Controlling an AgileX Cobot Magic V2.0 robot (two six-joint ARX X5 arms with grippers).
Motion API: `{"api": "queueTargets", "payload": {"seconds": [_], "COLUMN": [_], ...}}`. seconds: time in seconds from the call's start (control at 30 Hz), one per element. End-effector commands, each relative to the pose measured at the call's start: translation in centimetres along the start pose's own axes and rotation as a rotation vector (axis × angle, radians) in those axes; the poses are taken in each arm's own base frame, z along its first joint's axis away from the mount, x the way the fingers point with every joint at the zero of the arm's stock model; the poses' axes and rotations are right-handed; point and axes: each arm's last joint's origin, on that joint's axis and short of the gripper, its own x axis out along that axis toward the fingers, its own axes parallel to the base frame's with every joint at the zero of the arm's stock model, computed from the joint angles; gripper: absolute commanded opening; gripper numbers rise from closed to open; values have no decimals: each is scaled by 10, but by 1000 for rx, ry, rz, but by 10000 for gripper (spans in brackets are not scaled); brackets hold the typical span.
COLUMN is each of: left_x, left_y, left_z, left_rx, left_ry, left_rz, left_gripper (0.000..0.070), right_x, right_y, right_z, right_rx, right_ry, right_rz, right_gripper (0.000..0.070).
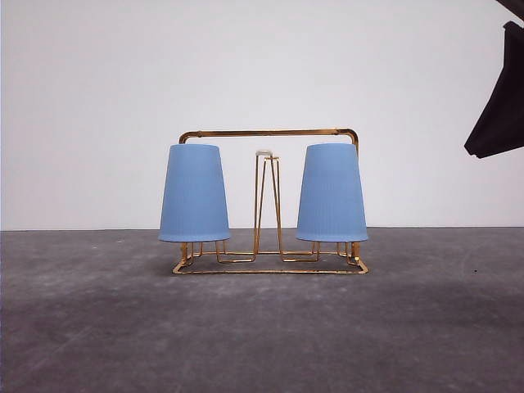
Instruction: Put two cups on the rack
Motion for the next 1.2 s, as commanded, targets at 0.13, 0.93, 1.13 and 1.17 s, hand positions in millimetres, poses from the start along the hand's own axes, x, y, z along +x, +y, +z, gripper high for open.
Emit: {"api": "queueTargets", "payload": {"seconds": [0.13, 0.93, 1.13, 1.17], "left_x": [-6, -2, -2, -2], "left_y": [7, 8, 8, 8], "left_z": [-30, -46, -46, -46], "left_rx": [13, -2, -2, -2], "left_ry": [-50, -17, -17, -17], "left_rz": [93, 129, 128, 128], "left_gripper": [0, 0, 0, 0], "right_x": [-1, -1, -4, -6], "right_y": [2, 2, -1, -3], "right_z": [4, 5, 4, 2], "right_rx": [-3, -4, -114, -152], "right_ry": [-16, -18, -27, -33], "right_rz": [8, 9, -45, -90], "right_gripper": [41, 42, 42, 42]}}
